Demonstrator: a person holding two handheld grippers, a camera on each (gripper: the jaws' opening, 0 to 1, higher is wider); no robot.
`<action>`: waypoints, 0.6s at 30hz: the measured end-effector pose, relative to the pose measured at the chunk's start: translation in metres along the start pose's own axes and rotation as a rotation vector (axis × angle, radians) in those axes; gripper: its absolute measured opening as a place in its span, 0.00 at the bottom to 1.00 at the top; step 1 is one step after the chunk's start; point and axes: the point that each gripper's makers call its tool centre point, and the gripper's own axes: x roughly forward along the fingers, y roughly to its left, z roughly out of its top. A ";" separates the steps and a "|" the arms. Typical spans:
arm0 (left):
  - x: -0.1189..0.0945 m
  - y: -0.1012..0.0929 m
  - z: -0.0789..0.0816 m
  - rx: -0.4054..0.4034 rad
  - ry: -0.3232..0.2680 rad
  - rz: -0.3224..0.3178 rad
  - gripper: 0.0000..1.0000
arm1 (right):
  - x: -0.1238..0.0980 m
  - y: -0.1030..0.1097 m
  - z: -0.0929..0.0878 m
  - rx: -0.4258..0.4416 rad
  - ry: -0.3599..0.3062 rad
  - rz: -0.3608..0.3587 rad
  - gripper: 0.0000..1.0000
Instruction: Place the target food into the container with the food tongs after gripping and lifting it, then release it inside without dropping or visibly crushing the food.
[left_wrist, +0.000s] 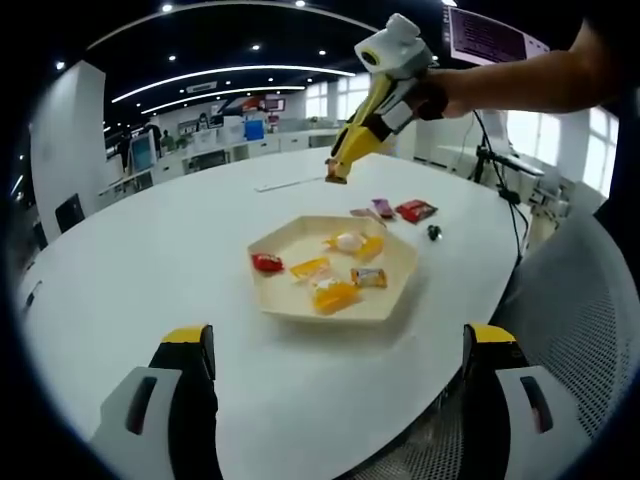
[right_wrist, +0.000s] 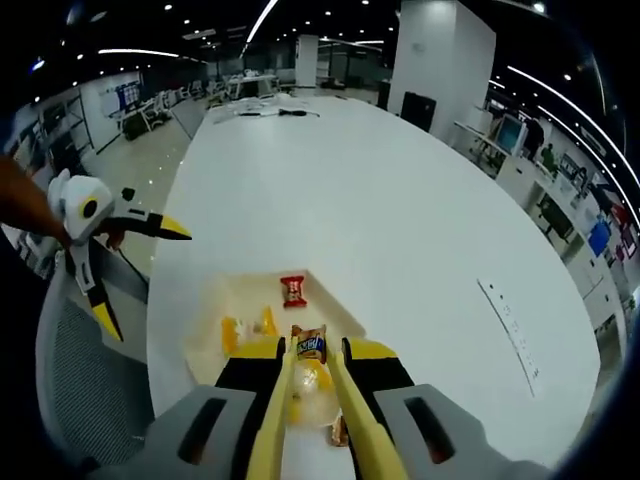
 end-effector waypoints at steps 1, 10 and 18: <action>0.000 0.000 0.000 0.001 -0.001 0.000 0.99 | 0.001 0.001 0.001 0.000 -0.001 0.002 0.21; 0.000 0.001 0.000 -0.002 -0.003 0.001 0.99 | 0.009 0.008 0.012 -0.010 -0.009 0.016 0.21; -0.001 0.000 0.001 -0.001 -0.005 0.002 0.99 | 0.010 0.008 0.012 -0.011 -0.009 0.016 0.21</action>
